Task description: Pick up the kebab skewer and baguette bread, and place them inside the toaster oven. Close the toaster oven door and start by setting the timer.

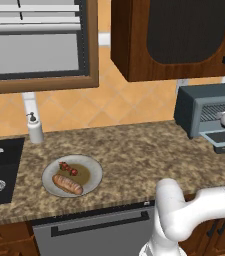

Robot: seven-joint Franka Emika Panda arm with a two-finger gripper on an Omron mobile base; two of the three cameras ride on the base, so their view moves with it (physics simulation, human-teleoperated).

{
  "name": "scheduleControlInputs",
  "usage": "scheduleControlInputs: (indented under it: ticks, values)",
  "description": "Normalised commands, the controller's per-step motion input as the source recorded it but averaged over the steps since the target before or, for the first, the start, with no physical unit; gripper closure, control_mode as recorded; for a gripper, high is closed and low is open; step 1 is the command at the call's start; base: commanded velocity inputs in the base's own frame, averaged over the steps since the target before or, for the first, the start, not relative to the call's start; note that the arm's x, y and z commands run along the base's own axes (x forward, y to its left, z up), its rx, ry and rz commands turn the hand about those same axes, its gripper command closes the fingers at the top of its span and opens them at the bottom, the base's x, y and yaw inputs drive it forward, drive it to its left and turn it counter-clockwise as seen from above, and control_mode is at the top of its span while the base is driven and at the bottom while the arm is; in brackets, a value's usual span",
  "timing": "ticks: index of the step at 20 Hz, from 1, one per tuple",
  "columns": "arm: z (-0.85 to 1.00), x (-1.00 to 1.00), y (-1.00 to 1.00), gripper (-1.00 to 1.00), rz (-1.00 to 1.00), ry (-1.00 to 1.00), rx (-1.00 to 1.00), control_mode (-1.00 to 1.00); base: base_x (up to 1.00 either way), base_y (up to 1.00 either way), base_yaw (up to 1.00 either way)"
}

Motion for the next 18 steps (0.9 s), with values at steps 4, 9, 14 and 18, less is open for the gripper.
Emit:
scheduleControlInputs:
  ticks: [4, 9, 14, 18]
  values:
    - [-0.44, -0.22, -0.01, -1.0, 0.0, 0.09, 0.0, -1.0, 0.0, 0.0, 0.0]
    - [-0.63, -0.5, -0.02, -1.0, 0.0, 0.07, 0.0, -1.0, 0.0, 0.0, 0.0]
    - [-0.67, -0.55, 0.0, -1.0, 0.0, 0.07, 0.0, -1.0, 0.0, 0.0, 0.0]
    - [-0.6, -0.56, 0.0, -1.0, 0.0, 0.09, -0.01, -1.0, 0.0, 0.0, 0.0]
